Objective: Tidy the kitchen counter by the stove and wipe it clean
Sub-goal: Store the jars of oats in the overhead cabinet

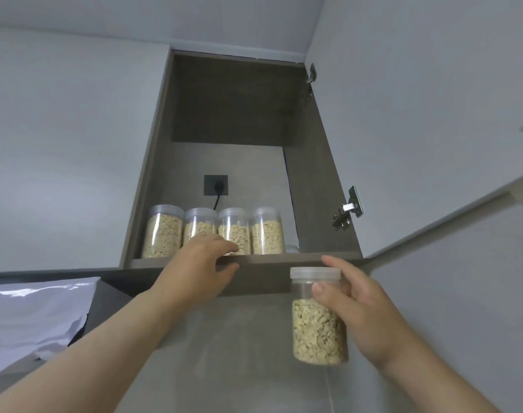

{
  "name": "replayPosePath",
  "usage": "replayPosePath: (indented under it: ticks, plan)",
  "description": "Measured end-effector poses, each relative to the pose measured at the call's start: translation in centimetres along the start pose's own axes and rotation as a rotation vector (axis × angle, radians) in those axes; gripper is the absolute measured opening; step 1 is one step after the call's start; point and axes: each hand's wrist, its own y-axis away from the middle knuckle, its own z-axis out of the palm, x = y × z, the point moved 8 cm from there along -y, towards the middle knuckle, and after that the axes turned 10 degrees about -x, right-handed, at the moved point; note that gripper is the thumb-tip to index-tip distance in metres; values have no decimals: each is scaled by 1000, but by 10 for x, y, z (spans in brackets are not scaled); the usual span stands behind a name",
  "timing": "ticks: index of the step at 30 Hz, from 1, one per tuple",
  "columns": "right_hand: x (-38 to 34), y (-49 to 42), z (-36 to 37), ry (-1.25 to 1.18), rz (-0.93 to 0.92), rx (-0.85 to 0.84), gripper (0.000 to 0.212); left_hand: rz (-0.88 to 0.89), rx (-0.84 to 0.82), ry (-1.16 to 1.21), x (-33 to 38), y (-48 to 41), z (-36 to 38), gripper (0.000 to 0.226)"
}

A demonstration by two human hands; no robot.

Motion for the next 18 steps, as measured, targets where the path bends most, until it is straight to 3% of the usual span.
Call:
replayPosePath:
  ticks: [4, 8, 18]
  plan:
    - [-13, -34, -18, 73, -82, 100, 72, 1, 111, -18, -6, -5, 9, 21]
    - [-32, -68, -34, 164, -184, 213, 51, -29, 203, -7, -6, -1, 10, 17]
    - [-50, -135, -47, 332, -181, 293, 63, -39, 218, 29, -10, -3, 13, 15]
